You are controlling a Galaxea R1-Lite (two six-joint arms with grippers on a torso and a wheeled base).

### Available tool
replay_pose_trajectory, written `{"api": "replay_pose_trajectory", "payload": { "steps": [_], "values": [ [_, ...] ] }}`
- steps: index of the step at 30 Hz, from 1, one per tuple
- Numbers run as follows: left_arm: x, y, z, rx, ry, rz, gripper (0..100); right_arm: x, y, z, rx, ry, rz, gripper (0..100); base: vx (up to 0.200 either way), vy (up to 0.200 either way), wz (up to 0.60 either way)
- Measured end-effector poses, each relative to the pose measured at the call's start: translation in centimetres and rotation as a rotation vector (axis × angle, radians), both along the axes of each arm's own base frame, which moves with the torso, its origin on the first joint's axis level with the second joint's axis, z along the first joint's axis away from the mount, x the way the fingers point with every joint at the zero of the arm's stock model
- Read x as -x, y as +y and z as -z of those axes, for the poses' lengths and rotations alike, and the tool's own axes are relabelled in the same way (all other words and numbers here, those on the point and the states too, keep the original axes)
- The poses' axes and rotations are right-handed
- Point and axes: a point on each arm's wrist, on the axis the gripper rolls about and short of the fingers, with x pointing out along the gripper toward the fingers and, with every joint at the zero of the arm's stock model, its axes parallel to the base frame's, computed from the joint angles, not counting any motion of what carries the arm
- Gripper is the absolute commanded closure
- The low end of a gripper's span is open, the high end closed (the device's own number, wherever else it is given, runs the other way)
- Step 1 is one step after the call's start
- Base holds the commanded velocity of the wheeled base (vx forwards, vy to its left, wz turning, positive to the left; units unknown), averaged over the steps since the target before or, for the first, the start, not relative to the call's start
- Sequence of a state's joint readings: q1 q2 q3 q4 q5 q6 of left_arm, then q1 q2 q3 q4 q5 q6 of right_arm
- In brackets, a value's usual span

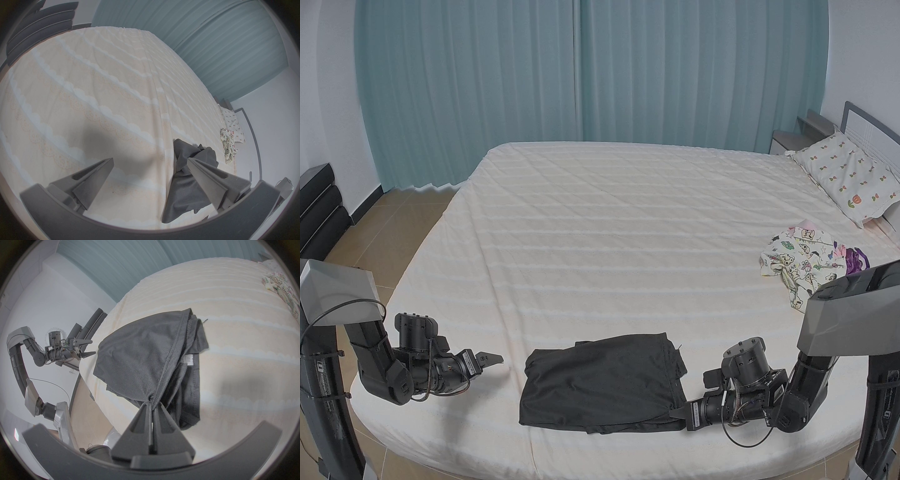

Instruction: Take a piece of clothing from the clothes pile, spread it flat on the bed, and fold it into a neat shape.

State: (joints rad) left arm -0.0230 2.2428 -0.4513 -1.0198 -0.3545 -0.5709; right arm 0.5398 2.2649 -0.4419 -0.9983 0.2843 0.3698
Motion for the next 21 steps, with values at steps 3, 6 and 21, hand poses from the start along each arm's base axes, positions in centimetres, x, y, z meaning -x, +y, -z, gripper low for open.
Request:
{"api": "replay_pose_trajectory", "payload": {
  "steps": [3, 6, 21],
  "values": [
    [0.0, 0.0, 0.0, 0.000, 0.000, 0.000, 0, 0.3, -0.7, 0.0, 0.017, 0.001, 0.001, 100, 0.000, 0.000, 0.00],
    [0.0, 0.0, 0.0, 0.000, 0.000, 0.001, 0, 0.3, -1.1, -0.1, 0.021, 0.001, 0.008, 100, 0.000, 0.000, 0.00],
    [0.1, 0.0, 0.0, -0.001, 0.004, 0.001, 0, 0.9, -1.3, 0.1, 0.079, 0.047, -0.023, 0, 0.000, 0.000, 0.00]
  ]
}}
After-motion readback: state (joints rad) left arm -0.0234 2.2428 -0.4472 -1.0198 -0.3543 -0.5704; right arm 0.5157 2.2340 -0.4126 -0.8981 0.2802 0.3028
